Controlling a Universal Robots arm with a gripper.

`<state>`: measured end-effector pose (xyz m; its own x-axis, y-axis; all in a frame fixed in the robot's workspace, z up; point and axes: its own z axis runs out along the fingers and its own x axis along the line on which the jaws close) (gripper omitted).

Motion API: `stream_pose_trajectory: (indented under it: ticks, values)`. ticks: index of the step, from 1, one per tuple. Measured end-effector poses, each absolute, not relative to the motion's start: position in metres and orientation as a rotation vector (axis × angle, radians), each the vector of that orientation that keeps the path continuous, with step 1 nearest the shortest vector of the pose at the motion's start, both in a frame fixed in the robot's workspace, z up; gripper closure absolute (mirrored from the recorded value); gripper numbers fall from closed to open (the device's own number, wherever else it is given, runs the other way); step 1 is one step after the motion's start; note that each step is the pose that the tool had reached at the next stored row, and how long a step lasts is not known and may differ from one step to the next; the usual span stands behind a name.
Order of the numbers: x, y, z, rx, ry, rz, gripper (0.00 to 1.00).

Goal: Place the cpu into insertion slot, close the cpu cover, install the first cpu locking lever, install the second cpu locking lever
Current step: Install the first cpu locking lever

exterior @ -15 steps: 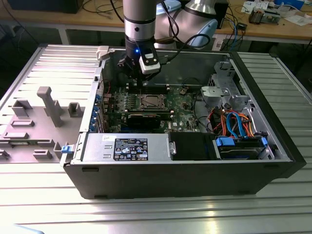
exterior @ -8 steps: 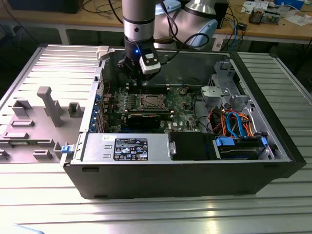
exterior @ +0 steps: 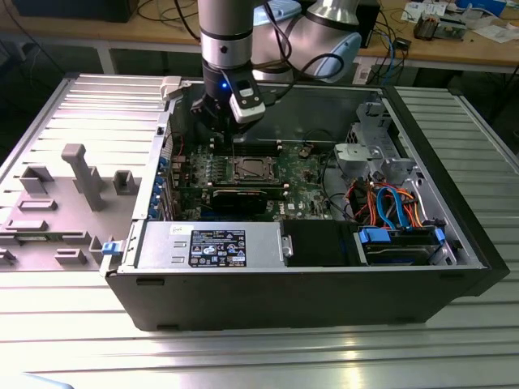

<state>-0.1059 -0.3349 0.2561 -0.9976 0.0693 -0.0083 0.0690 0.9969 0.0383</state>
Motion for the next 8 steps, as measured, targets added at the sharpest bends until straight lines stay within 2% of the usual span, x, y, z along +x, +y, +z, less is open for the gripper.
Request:
stream_pose_trajectory:
  ticks: [8]
  values:
    - [-0.1087,-0.3349,0.2557,0.004,3.133,0.062,0.89]
